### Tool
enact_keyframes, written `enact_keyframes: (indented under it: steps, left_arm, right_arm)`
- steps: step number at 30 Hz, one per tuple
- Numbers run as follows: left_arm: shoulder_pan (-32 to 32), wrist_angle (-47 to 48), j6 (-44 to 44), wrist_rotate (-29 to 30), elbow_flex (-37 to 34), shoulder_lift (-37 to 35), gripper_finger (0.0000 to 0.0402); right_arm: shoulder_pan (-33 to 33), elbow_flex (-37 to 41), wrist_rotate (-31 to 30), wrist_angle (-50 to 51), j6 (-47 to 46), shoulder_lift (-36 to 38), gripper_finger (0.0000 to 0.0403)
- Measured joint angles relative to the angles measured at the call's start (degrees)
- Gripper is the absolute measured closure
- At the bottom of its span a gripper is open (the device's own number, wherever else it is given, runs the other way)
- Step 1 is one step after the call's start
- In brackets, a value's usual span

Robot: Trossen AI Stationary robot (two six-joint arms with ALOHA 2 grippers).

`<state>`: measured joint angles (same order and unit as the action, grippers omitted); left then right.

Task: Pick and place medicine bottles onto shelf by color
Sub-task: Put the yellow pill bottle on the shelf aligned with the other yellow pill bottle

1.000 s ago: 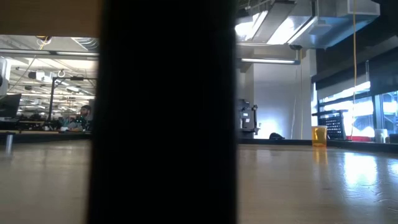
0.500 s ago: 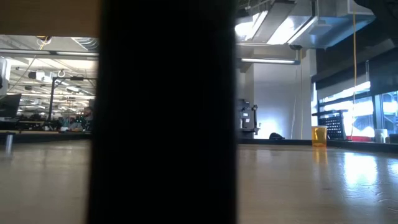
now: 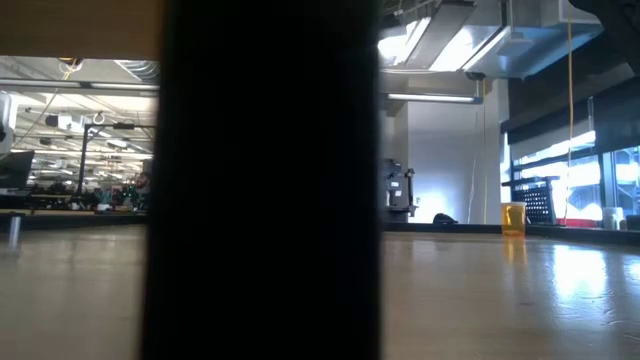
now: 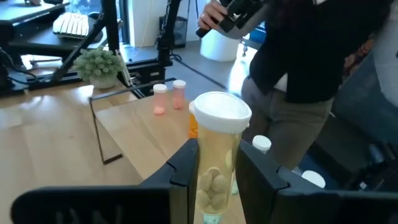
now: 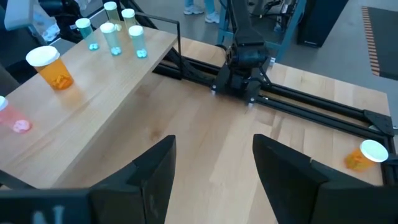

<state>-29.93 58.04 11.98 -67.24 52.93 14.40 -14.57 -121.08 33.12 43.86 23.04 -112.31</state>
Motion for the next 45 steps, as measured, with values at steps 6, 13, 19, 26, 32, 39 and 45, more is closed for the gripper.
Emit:
enact_keyframes:
  steps: [6,13,19,26,32,39,45]
  left_arm:
    - [0.0,-2.7,-4.2,-0.8,-4.9,-3.0,0.0327]
    - [0.0,-2.9,-5.2,-6.0,-7.4,-3.5,0.0327]
    - [0.0,-2.8,-2.4,-15.9,-7.9,-3.6,0.0327]
    - [0.0,-0.3,-0.2,-17.9,-7.9,-3.6,0.0327]
    - [0.0,4.9,8.0,-17.7,-7.9,-3.6,0.0327]
    - [0.0,6.4,8.1,-15.3,-7.9,-3.6,0.0327]
    - [0.0,7.1,7.9,-14.7,-7.9,-3.6,0.0327]
  right_arm:
    - [0.0,0.0,-0.4,0.1,-0.7,0.0,0.0186]
    - [0.0,0.0,-0.5,0.1,-0.9,0.0,0.0186]
    - [0.0,0.0,-0.5,0.1,-0.9,0.0,0.0186]
    - [0.0,0.0,-0.5,0.1,-0.9,0.0,0.0186]
    - [0.0,0.0,-0.6,0.1,-0.9,0.0,0.0186]
    - [0.0,0.0,-0.6,0.1,-0.9,0.0,0.0186]
    - [0.0,0.0,-0.6,0.1,-0.9,0.0,0.0186]
